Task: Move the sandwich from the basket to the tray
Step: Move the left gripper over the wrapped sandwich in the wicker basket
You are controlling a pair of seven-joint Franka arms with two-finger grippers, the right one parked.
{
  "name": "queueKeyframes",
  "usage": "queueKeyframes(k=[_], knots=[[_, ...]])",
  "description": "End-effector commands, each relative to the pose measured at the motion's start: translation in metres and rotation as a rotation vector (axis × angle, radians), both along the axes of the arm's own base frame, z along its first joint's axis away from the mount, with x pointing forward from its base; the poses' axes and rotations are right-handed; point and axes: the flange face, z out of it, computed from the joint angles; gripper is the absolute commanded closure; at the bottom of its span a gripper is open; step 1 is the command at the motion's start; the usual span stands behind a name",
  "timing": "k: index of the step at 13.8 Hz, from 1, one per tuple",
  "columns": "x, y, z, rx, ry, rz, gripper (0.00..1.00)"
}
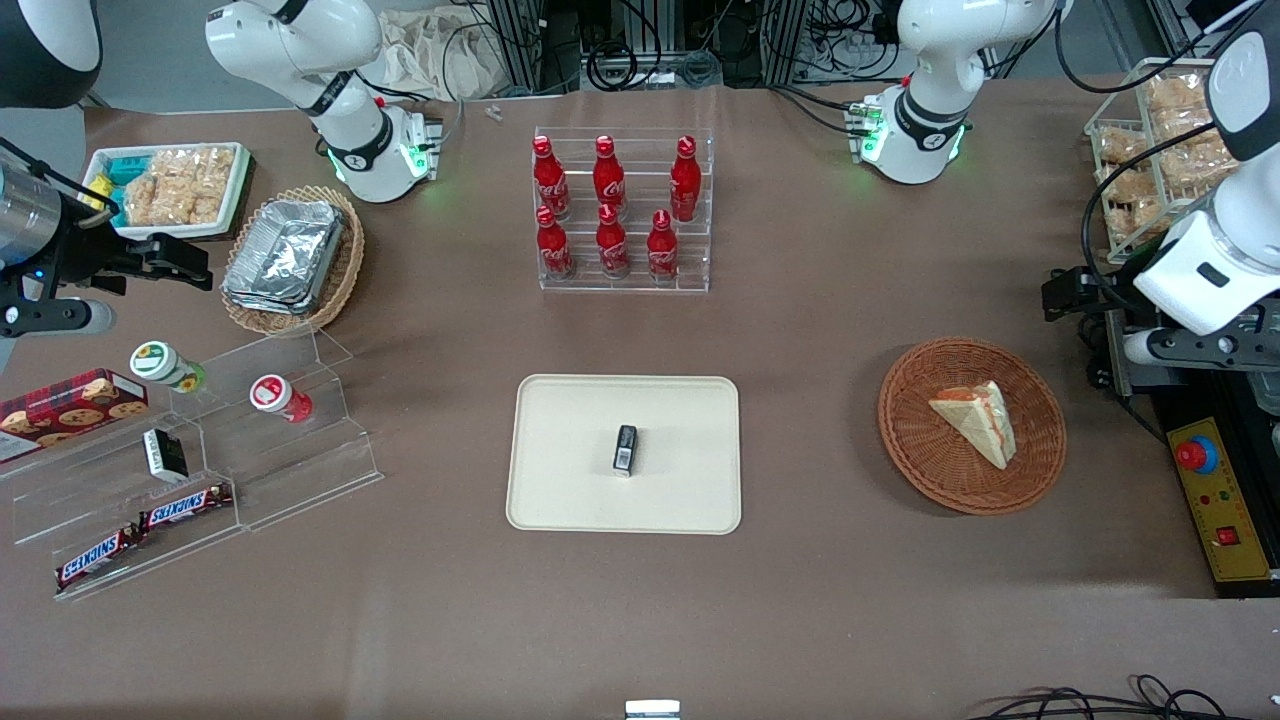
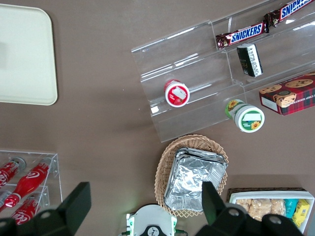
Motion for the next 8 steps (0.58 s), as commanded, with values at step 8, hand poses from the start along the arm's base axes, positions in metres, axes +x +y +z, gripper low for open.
queueKeyframes(k=[8], knots=[[0.015, 0.039, -0.067, 0.023, -0.006, 0.227, 0.00]])
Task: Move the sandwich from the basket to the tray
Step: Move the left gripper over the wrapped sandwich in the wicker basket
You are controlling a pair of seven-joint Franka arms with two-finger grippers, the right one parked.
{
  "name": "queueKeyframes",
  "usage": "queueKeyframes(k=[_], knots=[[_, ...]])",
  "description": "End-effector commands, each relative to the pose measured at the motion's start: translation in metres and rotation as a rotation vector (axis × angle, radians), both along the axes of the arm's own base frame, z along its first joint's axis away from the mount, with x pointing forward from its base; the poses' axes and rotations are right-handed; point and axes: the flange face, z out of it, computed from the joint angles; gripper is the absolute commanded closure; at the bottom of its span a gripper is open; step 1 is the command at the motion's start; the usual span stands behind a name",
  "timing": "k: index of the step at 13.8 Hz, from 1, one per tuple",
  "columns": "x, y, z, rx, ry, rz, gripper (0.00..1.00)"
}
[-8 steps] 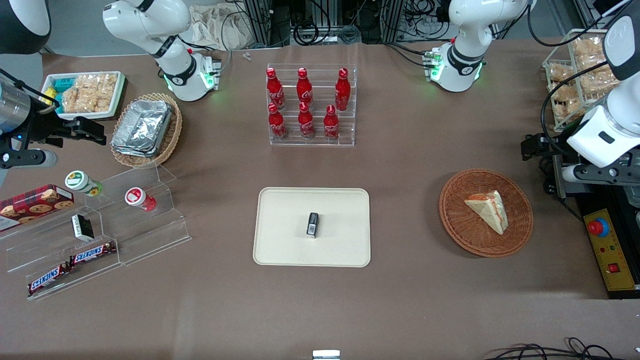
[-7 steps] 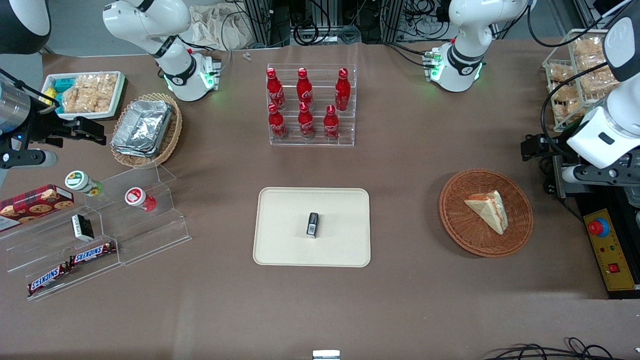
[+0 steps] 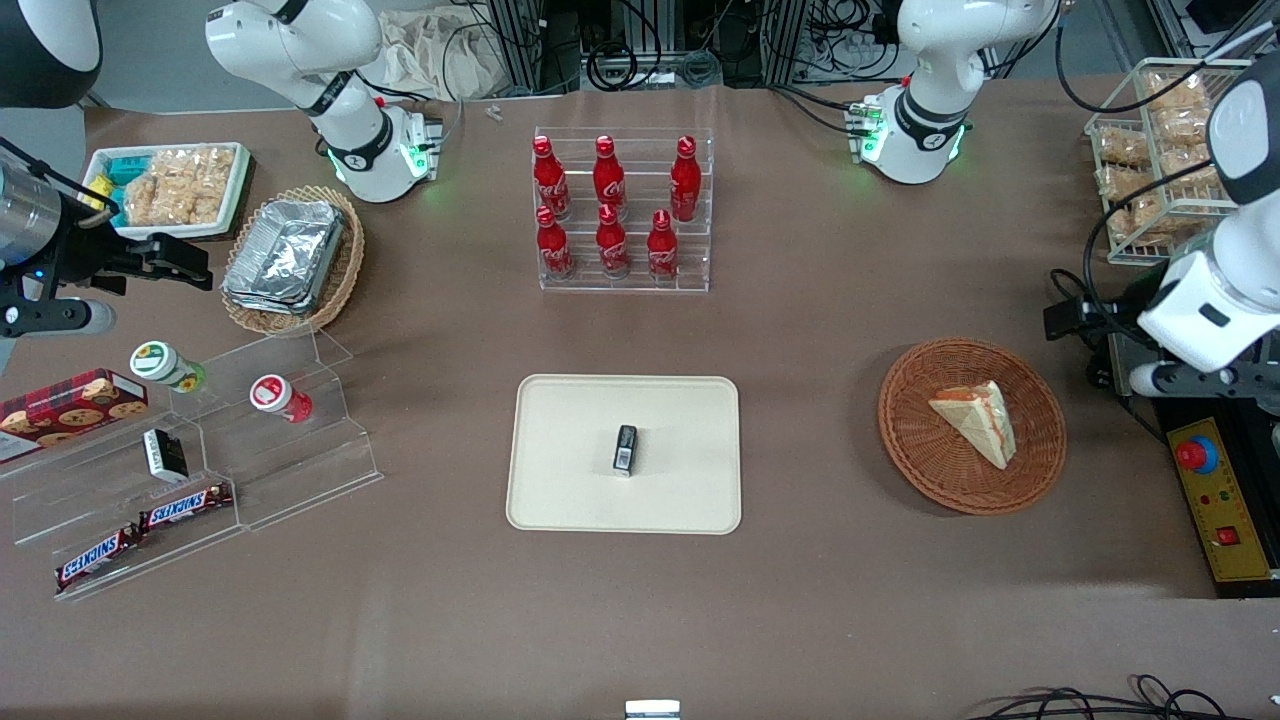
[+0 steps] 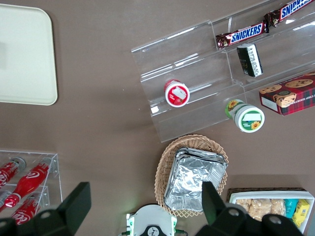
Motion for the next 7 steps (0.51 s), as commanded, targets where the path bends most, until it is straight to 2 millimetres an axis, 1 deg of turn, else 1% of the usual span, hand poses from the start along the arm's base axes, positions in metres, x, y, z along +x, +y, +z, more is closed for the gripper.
queueKeyframes(k=[1, 2, 3, 4, 5, 6, 7], knots=[[-0.012, 0.025, -0.051, 0.025, -0.049, 0.130, 0.00], [-0.018, 0.029, -0.076, 0.026, -0.082, 0.163, 0.00], [-0.022, 0.030, -0.100, 0.027, -0.104, 0.244, 0.00], [-0.022, 0.028, -0.118, 0.025, -0.123, 0.366, 0.00], [-0.020, 0.022, -0.139, 0.021, -0.128, 0.481, 0.00], [-0.022, 0.020, -0.157, 0.017, -0.128, 0.541, 0.00], [-0.024, 0.019, -0.173, 0.012, -0.130, 0.562, 0.00]])
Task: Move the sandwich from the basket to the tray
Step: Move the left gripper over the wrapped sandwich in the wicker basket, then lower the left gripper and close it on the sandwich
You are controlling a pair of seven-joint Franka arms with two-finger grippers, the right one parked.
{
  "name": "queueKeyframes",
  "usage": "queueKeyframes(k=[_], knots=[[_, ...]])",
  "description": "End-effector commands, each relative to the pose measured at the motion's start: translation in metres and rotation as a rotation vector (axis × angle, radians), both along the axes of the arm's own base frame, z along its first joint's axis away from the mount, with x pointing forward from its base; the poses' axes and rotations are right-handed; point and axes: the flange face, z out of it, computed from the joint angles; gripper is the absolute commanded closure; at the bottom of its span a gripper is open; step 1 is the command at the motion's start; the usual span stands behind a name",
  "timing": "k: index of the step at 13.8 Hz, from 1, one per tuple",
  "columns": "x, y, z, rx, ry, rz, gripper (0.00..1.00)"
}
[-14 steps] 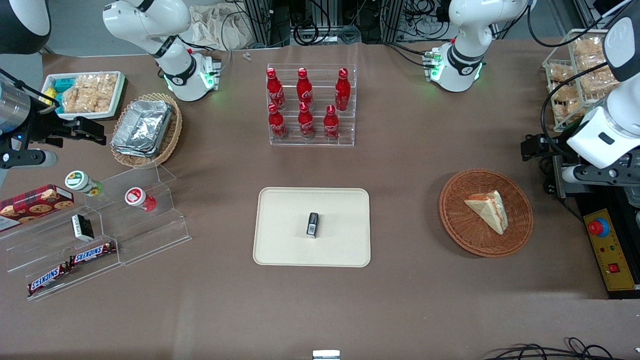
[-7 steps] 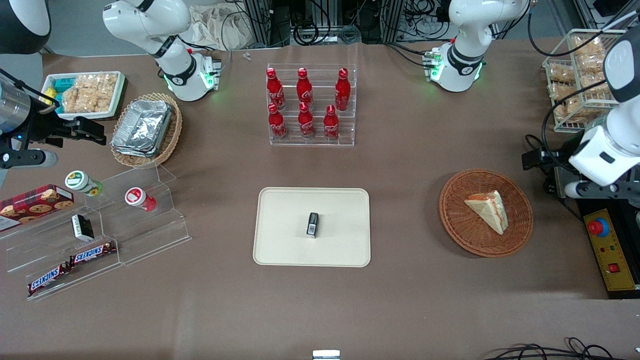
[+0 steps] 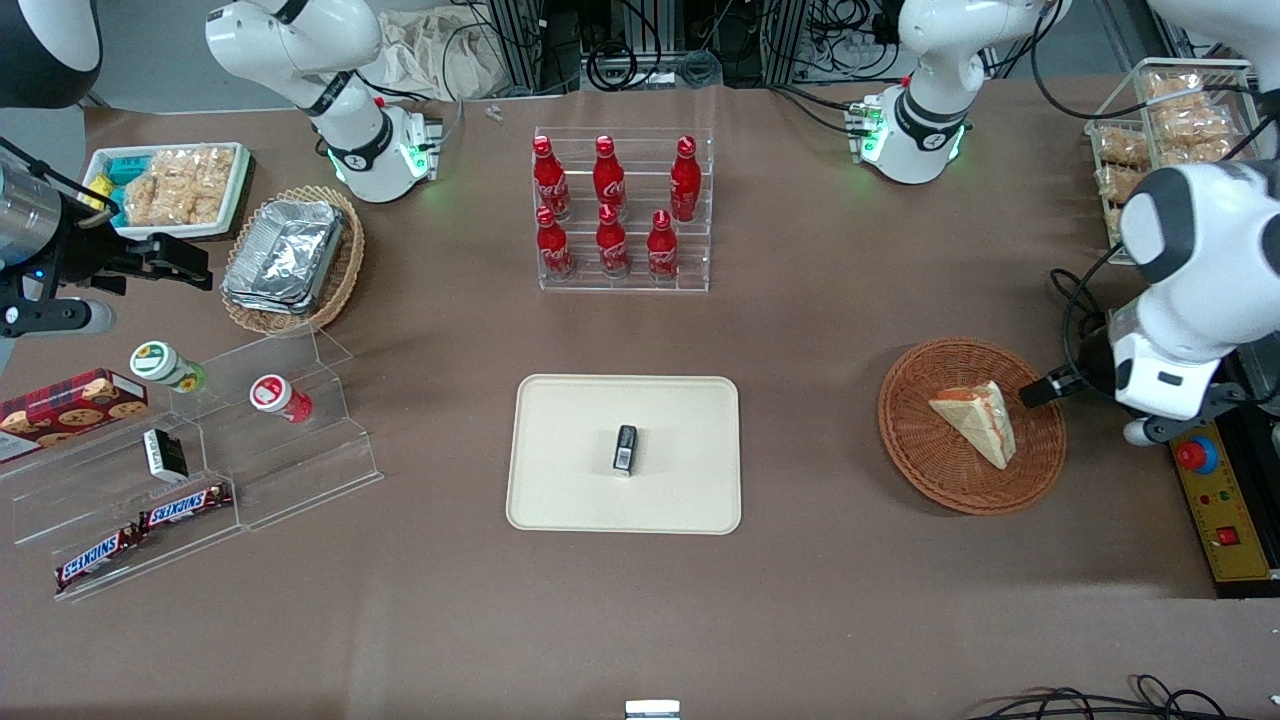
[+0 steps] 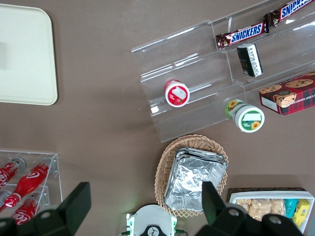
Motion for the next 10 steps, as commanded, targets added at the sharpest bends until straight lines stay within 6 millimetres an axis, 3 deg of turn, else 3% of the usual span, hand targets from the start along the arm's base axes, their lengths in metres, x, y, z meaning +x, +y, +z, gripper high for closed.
queueKeyframes(k=[1, 5, 10], knots=[[-0.012, -0.003, -0.031, 0.005, -0.015, 0.098, 0.00], [-0.014, 0.000, -0.072, -0.012, -0.008, 0.144, 0.00], [-0.008, -0.001, -0.091, -0.031, -0.020, 0.238, 0.00]])
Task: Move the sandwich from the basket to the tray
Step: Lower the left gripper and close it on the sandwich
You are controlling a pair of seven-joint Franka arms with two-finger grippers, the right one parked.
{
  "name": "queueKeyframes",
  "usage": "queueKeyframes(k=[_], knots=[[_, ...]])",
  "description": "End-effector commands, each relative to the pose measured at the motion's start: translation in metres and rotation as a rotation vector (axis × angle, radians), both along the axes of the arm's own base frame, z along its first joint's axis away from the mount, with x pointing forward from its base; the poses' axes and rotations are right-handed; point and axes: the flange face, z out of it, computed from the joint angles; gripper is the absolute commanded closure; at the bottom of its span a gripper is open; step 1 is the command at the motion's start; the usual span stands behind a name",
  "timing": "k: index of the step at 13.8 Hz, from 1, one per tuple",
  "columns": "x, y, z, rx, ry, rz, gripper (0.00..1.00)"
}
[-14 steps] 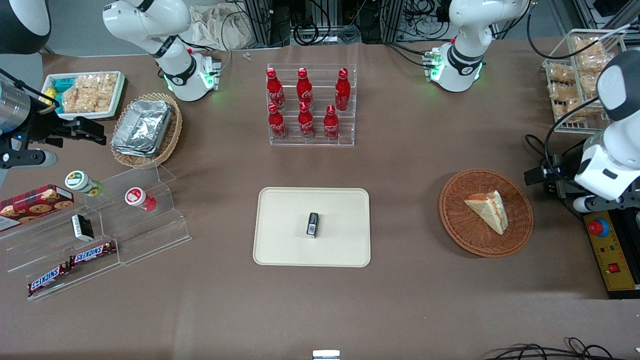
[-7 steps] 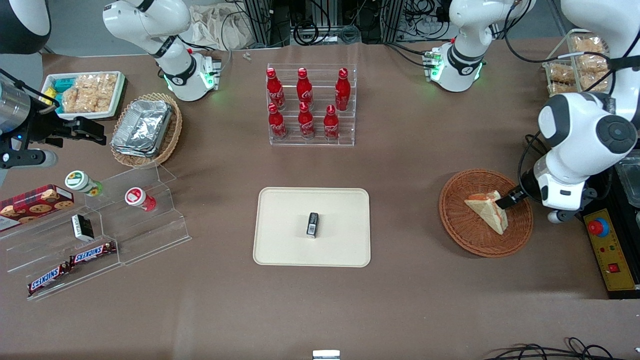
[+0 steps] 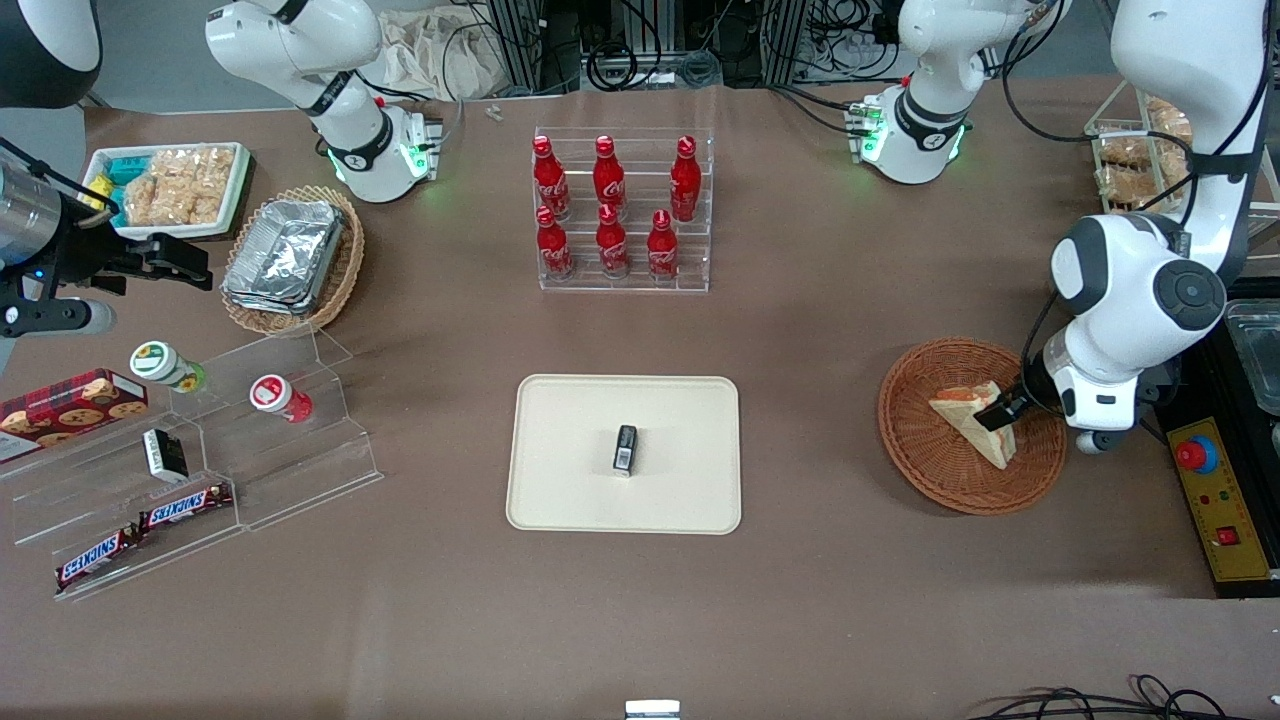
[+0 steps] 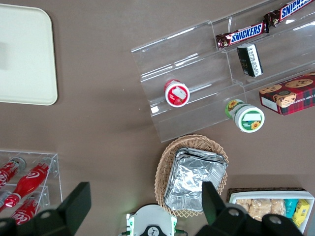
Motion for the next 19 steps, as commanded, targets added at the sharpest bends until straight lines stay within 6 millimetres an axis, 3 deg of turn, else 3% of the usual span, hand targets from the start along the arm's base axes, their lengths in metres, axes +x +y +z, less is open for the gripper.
queueKeyframes(k=[1, 9, 10, 11, 12, 13, 17, 19], knots=[[0.002, -0.003, -0.010, 0.001, -0.018, 0.067, 0.00], [0.002, -0.003, -0.051, -0.018, 0.024, 0.084, 0.00], [0.004, -0.004, -0.055, -0.021, 0.027, 0.083, 0.09], [0.004, -0.005, -0.056, -0.021, 0.029, 0.084, 0.37], [0.006, -0.005, -0.055, -0.020, 0.026, 0.083, 0.75], [0.006, -0.005, -0.054, -0.009, 0.023, 0.067, 1.00], [0.008, -0.005, -0.041, 0.037, 0.011, 0.011, 1.00], [0.012, -0.007, -0.013, 0.052, 0.019, 0.003, 1.00]])
